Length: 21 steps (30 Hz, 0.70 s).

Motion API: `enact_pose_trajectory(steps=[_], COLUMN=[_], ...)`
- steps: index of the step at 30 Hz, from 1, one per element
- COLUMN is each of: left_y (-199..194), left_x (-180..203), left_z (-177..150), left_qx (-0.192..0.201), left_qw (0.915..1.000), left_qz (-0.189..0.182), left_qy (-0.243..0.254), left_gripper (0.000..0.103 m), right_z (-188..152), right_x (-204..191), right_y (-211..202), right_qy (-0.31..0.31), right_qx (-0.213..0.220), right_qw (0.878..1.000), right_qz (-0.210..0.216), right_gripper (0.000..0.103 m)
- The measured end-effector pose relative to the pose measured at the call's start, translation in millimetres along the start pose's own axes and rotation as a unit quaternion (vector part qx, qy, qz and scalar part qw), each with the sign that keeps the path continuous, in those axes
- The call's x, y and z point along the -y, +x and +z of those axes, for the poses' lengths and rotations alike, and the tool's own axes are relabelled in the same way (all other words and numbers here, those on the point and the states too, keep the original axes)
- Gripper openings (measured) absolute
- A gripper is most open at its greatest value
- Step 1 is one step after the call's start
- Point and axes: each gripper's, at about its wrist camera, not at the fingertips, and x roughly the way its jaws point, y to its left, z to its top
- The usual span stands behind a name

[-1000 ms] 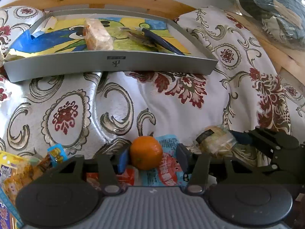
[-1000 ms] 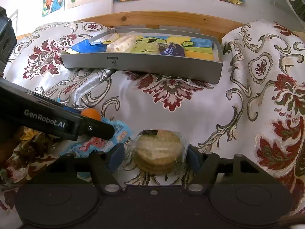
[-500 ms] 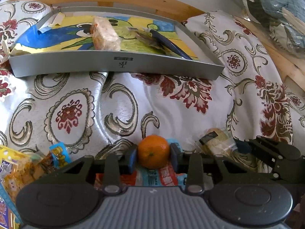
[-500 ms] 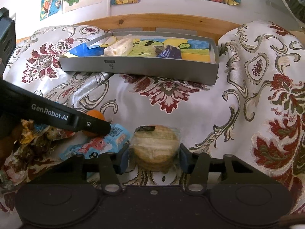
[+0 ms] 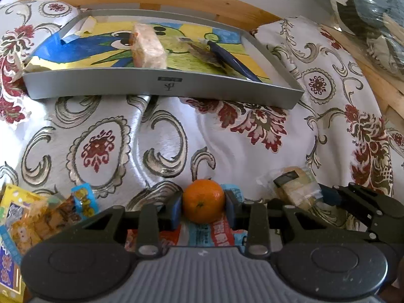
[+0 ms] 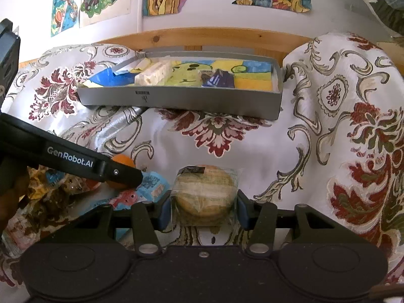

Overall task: Organize snacks
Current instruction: 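Lift the orange with the left tool while the right tool lifts the cookie bag toward the tray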

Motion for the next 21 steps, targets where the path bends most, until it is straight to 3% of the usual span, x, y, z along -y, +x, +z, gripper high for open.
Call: enact_pose_trajectory(steps=[21], left_y=[-34], left_x=[-16], left_z=[20], left_qx=[0.066], left_qw=[0.9972], left_qz=[-0.026], left_qy=[-0.025], left_gripper=[0.037], right_z=[14], right_x=[-10], right_y=[-15], right_qy=[0.002], right_qx=[0.061], right_qw=[0.998], right_qz=[-0.017], right_gripper=[0.052])
